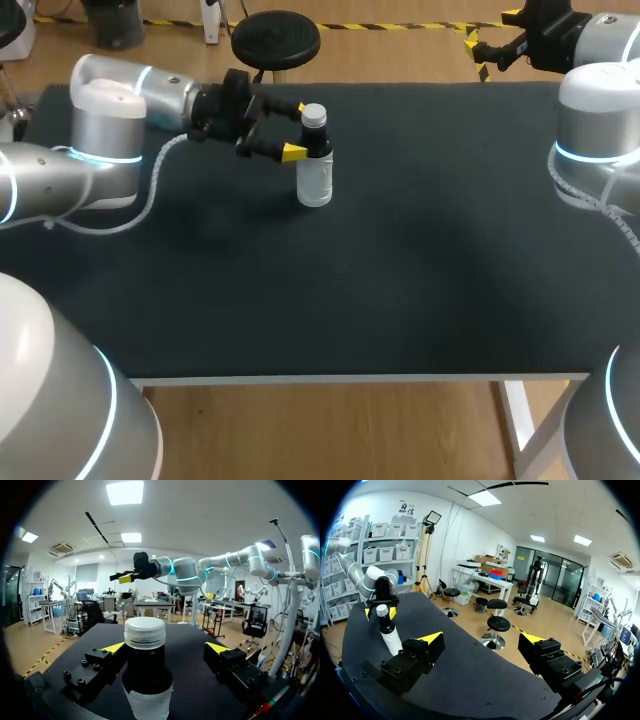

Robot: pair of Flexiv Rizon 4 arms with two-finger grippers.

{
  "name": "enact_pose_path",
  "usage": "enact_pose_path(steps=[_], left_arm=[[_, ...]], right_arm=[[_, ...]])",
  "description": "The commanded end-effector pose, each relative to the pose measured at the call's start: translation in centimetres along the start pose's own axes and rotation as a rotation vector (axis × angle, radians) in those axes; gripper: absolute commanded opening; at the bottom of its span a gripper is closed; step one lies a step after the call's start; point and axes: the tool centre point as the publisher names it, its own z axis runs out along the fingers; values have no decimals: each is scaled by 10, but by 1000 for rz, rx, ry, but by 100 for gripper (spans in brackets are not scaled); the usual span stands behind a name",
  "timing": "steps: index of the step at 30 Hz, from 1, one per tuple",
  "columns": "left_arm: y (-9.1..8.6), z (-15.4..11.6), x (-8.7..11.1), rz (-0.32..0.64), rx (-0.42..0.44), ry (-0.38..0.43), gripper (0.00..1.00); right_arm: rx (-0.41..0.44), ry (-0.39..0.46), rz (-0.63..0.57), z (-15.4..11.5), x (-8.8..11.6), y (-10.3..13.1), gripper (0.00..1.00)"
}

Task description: Unscrew the bottle cap

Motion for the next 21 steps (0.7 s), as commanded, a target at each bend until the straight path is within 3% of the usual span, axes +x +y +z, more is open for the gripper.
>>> enact_pose_path(steps=[1,21], left_arm=[[4,6,-5,-5,4,18,100],[4,10,-11,-16,14,19,100]], right_arm=[[-1,1,0,0,0,0,100],[-1,1,0,0,0,0,100]])
